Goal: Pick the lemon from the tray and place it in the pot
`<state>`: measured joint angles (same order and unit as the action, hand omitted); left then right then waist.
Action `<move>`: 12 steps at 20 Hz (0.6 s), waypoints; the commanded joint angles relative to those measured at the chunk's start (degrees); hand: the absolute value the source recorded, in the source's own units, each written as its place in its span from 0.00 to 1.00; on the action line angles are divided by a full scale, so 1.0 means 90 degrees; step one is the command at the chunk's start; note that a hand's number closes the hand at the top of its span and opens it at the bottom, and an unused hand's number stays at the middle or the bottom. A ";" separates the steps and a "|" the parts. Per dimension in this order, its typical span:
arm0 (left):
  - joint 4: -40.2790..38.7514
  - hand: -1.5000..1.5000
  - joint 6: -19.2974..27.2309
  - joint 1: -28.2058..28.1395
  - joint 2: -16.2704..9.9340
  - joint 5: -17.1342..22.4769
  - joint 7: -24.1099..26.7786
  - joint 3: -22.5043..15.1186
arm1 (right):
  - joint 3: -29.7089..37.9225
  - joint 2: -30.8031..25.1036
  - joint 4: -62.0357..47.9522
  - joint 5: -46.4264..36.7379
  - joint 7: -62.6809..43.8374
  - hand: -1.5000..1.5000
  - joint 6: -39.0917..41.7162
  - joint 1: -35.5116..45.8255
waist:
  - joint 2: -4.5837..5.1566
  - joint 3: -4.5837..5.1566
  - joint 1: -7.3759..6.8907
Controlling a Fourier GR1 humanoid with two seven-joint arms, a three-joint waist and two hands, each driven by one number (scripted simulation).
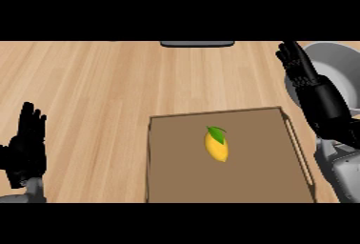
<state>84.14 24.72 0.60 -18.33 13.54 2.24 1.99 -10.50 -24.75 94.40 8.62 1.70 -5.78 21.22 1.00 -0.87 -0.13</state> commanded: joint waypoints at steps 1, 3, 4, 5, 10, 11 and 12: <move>-0.0230 0.50 -0.0155 0.0192 -0.0193 -0.0279 -0.0161 -0.0088 | 0.0108 0.0142 -0.0372 -0.0021 -0.0283 1.00 0.0059 -0.0143 | -0.0104 0.0096 0.0015; 0.0057 0.50 -0.0513 -0.0307 -0.0731 -0.0359 -0.0221 -0.0158 | -0.0096 0.0220 -0.0334 -0.0144 -0.0994 1.00 -0.0520 -0.1037 | -0.0139 0.0094 0.0104; -0.0031 0.50 -0.0570 0.0070 -0.0897 -0.0480 -0.0525 -0.0285 | 0.0042 0.0115 -0.0677 0.0027 -0.1531 1.00 -0.0444 -0.0800 | -0.0101 0.0095 0.0139; -0.0013 0.50 -0.0761 -0.0210 -0.1117 -0.0628 -0.0467 -0.0398 | 0.0059 0.0149 -0.0797 0.0077 -0.1662 1.00 -0.0563 -0.1290 | -0.0109 0.0088 0.0204; -0.0155 0.50 -0.1045 -0.0297 -0.1160 -0.0685 -0.0630 -0.0667 | -0.0476 -0.0738 -0.0282 -0.3010 -0.0376 0.00 -0.2235 -0.1783 | -0.0182 0.0101 0.0417; 0.0018 0.50 -0.1111 -0.0261 -0.1179 -0.0610 -0.0781 -0.0665 | -0.0567 -0.0706 0.0060 -0.3201 -0.0369 0.00 -0.2445 -0.2089 | -0.0192 0.0099 0.0346; 0.0174 0.50 -0.1140 -0.0454 -0.1145 -0.0631 -0.0641 -0.0691 | -0.0583 -0.0463 0.0395 -0.3267 -0.0402 0.00 -0.2805 -0.2527 | -0.0183 0.0098 0.0248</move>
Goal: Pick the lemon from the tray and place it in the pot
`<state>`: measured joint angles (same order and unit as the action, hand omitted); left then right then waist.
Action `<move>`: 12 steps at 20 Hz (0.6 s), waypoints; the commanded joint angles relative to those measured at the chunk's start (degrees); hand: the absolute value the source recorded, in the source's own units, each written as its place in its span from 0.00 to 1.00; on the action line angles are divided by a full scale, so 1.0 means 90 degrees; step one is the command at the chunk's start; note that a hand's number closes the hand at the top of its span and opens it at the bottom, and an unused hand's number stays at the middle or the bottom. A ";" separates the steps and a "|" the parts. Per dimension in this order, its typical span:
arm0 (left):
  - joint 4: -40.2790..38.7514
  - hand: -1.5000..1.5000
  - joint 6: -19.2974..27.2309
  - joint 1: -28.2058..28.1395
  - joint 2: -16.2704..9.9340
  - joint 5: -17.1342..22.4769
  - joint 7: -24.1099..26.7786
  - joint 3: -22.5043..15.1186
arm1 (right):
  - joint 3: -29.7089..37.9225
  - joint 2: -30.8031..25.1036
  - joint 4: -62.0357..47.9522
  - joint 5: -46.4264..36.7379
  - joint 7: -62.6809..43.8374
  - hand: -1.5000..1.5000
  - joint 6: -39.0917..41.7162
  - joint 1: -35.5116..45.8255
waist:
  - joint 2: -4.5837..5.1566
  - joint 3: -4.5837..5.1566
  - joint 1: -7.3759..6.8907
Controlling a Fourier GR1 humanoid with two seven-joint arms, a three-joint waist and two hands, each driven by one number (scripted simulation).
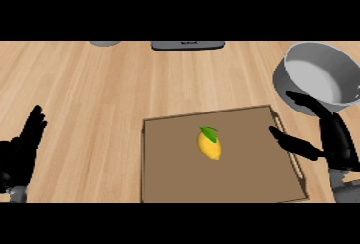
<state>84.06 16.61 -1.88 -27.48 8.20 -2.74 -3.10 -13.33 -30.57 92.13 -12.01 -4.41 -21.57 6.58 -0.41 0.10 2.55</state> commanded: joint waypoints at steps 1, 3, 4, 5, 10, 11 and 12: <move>-0.0010 0.50 -0.0288 -0.0286 -0.0086 -0.0092 0.0066 -0.0161 | -0.0484 0.0514 0.0844 -0.1141 0.0426 0.00 -0.1369 -0.1230 | -0.0009 -0.0009 -0.0075; 0.0409 0.50 -0.0129 -0.0167 0.0104 -0.0231 -0.0194 -0.0249 | -0.0338 0.0029 0.1882 -0.0977 0.0135 0.00 -0.0920 -0.2008 | 0.0007 -0.0009 -0.0143; 0.0137 0.50 -0.0201 -0.0072 0.0156 -0.0399 -0.0020 -0.0235 | -0.0559 0.0281 0.1930 -0.1379 -0.0426 0.00 -0.0853 -0.1670 | 0.0028 -0.0007 -0.0217; 0.0437 0.50 -0.0371 -0.0093 -0.0181 -0.0235 -0.0474 -0.0113 | -0.0647 -0.0003 0.2545 -0.1423 -0.0619 0.00 -0.0722 -0.2179 | 0.0012 -0.0007 -0.0174; 0.0212 0.50 -0.0379 0.0109 0.0116 -0.0326 -0.0300 -0.0195 | -0.0808 -0.0310 0.2564 -0.1715 -0.2812 0.00 0.0879 -0.0641 | 0.0045 0.0002 -0.0326; 0.0275 0.50 -0.0542 0.0109 -0.0040 -0.0170 -0.0417 -0.0033 | -0.1043 -0.0153 0.2696 -0.1860 -0.3211 0.00 0.1019 -0.0537 | 0.0041 0.0001 -0.0340; 0.0264 0.50 -0.0495 -0.0075 0.0062 -0.0257 -0.0188 -0.0085 | -0.0715 -0.0475 0.2840 -0.1440 -0.3346 0.00 0.1510 -0.0397 | 0.0039 0.0000 -0.0336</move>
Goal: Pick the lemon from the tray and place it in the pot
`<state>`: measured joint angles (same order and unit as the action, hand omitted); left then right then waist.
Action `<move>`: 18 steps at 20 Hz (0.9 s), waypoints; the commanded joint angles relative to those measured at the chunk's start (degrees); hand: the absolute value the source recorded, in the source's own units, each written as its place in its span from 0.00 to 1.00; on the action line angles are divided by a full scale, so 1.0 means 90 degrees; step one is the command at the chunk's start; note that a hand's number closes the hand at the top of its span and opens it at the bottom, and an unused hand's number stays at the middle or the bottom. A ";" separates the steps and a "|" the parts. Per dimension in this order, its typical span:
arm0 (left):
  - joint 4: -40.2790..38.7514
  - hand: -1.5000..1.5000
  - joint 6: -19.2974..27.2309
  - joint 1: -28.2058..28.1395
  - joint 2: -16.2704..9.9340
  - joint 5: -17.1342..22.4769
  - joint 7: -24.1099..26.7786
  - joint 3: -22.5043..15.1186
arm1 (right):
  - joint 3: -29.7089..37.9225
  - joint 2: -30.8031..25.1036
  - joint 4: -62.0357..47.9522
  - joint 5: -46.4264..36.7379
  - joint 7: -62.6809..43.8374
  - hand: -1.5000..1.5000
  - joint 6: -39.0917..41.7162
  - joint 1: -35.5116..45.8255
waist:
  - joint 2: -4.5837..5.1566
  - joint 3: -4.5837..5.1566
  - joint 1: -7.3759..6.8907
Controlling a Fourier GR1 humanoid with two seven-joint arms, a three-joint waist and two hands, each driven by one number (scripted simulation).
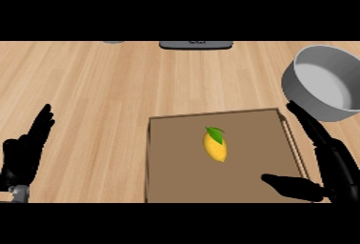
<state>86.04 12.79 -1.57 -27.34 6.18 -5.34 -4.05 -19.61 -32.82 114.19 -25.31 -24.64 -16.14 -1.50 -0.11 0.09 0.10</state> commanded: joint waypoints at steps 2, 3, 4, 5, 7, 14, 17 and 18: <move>-0.0070 0.50 -0.0181 0.0124 -0.0037 -0.0033 -0.0053 0.0052 | -0.0413 0.0024 -0.0073 -0.0091 -0.1492 0.00 0.1293 0.1099 | 0.0025 0.0002 -0.0109; 0.0185 0.50 -0.0220 -0.0069 -0.0085 -0.0033 -0.0052 0.0019 | -0.0352 0.0006 0.0252 0.0202 -0.2062 0.00 0.1719 0.1460 | 0.0013 0.0005 -0.0151; -0.0099 0.50 -0.0159 0.0451 -0.0066 -0.0117 -0.0257 0.0014 | -0.0460 0.0035 -0.0191 0.0320 -0.2084 0.00 0.2012 0.1830 | 0.0046 0.0007 -0.0149; 0.0051 0.50 -0.0331 0.0017 -0.0096 0.0084 0.0020 0.0113 | -0.0749 0.0141 -0.0321 0.0121 -0.2417 0.00 0.2135 0.1865 | 0.0031 0.0010 -0.0238; -0.0189 0.50 -0.0231 0.0376 0.0011 -0.0047 -0.0040 0.0045 | -0.0773 0.0097 -0.0519 0.0534 -0.2970 0.00 0.2901 0.2424 | 0.0052 0.0016 -0.0202; -0.0151 0.50 -0.0302 0.0106 0.0059 -0.0077 0.0096 0.0092 | -0.1107 0.1117 -0.1620 0.1593 -0.4523 0.00 0.4283 0.3733 | 0.0035 0.0006 -0.0221; 0.0038 0.50 -0.0180 0.0439 0.0042 -0.0180 -0.0463 0.0120 | -0.1076 0.1323 -0.2036 0.1815 -0.4651 0.00 0.4473 0.3947 | 0.0020 -0.0004 -0.0117; 0.0210 0.50 -0.0282 -0.0132 0.0064 -0.0122 -0.0079 0.0130 | -0.1119 0.1436 -0.2030 0.1805 -0.4887 0.00 0.4458 0.4038 | 0.0005 -0.0002 -0.0153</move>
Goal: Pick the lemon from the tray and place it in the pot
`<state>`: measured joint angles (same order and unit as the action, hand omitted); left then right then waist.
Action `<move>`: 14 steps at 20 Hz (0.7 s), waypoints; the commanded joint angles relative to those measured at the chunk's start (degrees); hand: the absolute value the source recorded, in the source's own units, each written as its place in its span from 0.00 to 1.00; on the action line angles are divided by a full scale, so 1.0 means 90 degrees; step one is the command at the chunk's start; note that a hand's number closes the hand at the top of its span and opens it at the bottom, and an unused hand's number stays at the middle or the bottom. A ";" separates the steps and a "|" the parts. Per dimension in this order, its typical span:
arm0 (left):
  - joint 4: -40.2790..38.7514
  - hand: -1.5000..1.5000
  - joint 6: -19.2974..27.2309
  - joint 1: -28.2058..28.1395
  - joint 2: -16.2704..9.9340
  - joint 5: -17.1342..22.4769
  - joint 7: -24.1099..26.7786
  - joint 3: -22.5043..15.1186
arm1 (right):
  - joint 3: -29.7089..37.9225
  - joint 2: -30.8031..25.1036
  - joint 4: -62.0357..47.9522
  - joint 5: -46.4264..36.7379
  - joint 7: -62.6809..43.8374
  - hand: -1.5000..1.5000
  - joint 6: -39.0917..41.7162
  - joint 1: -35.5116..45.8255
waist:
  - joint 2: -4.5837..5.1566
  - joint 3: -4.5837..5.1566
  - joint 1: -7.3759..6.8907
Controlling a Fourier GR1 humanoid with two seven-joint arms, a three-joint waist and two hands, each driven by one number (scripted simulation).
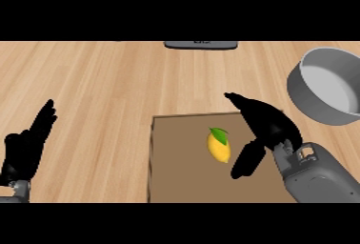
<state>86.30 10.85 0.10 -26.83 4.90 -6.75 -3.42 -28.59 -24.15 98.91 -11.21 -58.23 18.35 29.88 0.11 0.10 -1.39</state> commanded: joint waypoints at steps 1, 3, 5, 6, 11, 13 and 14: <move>-0.0223 0.50 0.0019 0.0081 0.0157 -0.0115 0.0159 0.0032 | -0.0269 0.0492 -0.0214 0.0211 -0.1097 0.00 0.0614 0.0332 | -0.0013 -0.0003 0.0111; -0.0074 0.50 -0.0062 -0.0302 0.0176 -0.0140 0.0374 0.0030 | -0.0210 0.0777 -0.0670 0.0172 -0.1100 0.00 0.0611 0.0701 | -0.0014 -0.0004 0.0058; -0.0074 0.50 -0.0152 -0.0017 0.0047 -0.0060 -0.0031 0.0155 | -0.0116 0.0655 -0.1289 0.0077 -0.0683 0.00 0.0676 0.0797 | -0.0003 -0.0007 0.0071; -0.0201 0.50 -0.0028 -0.0087 0.0201 -0.0185 0.0232 0.0118 | -0.0142 0.0727 -0.1084 0.0123 -0.1035 0.00 0.0775 0.0893 | -0.0013 -0.0005 0.0098; 0.0085 0.50 -0.0036 -0.0033 0.0217 -0.0217 -0.0103 0.0132 | -0.0459 0.1024 -0.1624 -0.0124 -0.1075 0.00 0.0813 0.0962 | -0.0015 -0.0007 0.0088; -0.0448 0.50 -0.0113 0.0021 0.0265 -0.0287 0.0317 0.0222 | -0.0356 0.0857 -0.1843 -0.0205 -0.0685 0.00 0.0832 0.0908 | -0.0003 -0.0006 0.0117; 0.0330 0.50 -0.0104 -0.0204 0.0250 -0.0191 -0.0173 0.0137 | -0.0663 0.1200 -0.1921 -0.0395 -0.0793 0.00 0.0633 0.0798 | -0.0019 -0.0011 0.0066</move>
<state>85.79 10.02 -0.40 -25.00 3.20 -6.40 -2.02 -32.24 -16.66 85.19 -12.55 -59.39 22.14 36.66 -0.02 0.05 -0.52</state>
